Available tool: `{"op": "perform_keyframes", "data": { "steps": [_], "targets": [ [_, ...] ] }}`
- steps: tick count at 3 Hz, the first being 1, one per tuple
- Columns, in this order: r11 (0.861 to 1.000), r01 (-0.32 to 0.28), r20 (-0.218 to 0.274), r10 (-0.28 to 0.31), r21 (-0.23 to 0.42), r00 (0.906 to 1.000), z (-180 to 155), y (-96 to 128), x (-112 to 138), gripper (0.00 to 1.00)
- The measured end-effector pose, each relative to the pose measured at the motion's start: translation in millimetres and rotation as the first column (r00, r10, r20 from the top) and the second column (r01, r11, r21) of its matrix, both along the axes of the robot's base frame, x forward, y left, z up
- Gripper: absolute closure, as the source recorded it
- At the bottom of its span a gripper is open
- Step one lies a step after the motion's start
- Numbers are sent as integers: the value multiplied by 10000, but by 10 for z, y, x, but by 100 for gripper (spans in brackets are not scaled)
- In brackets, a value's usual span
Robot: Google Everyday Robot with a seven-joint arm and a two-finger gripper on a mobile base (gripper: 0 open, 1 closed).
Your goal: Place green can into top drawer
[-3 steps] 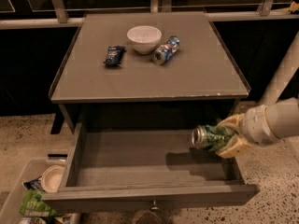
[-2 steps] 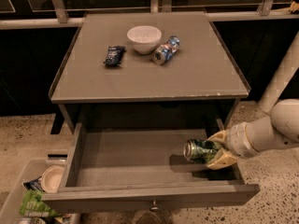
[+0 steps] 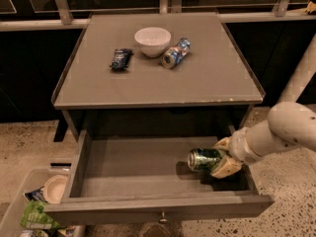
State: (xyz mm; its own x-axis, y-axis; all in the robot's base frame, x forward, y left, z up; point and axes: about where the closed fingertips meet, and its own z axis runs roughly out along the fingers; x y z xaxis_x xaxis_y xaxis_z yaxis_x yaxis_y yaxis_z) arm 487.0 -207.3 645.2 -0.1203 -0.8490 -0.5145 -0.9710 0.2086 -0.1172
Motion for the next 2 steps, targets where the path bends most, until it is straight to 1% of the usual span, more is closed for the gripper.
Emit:
{"op": "perform_keyframes", "data": {
  "steps": [1, 2],
  "targets": [
    [9886, -556, -624, 472, -1399, 9969, -290, 121, 133, 100],
    [9831, -857, -587, 771, -1620, 9953, -317, 227, 204, 82]
  ]
}}
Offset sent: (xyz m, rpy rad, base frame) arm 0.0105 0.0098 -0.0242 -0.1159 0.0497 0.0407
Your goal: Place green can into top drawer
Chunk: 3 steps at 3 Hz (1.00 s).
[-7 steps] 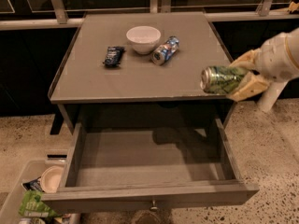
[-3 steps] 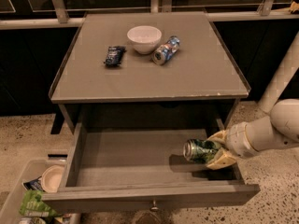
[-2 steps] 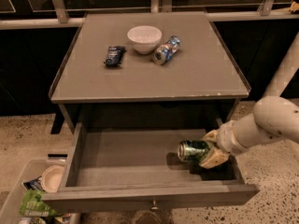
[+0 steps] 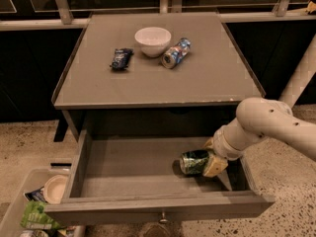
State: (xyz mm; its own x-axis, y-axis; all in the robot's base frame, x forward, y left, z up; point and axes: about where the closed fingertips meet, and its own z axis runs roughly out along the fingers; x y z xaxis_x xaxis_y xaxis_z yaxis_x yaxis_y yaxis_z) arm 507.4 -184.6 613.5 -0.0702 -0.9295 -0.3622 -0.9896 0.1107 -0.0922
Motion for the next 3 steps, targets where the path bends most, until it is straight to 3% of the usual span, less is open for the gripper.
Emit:
{"op": "perform_keyframes", "data": {
  "steps": [3],
  "targets": [
    [10000, 40, -13, -40, 33, 10000, -1, -12, -11, 12]
  ]
}}
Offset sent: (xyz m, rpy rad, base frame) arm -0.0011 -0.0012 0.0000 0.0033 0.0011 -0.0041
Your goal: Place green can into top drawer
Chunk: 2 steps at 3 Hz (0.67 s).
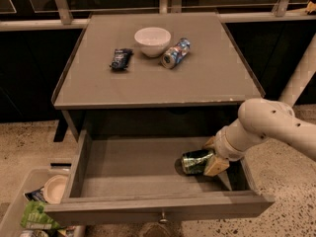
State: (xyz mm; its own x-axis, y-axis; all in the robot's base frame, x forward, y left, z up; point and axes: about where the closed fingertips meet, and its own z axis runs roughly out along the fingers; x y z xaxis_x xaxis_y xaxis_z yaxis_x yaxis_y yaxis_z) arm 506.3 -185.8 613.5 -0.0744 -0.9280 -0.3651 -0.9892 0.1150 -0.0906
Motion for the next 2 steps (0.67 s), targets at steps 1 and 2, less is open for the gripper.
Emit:
{"op": "perform_keyframes", "data": {
  "steps": [1, 2],
  "targets": [
    [10000, 0, 0, 0, 0, 10000, 0, 0, 0, 0],
    [10000, -1, -1, 1, 0, 10000, 0, 0, 0, 0]
  ]
}}
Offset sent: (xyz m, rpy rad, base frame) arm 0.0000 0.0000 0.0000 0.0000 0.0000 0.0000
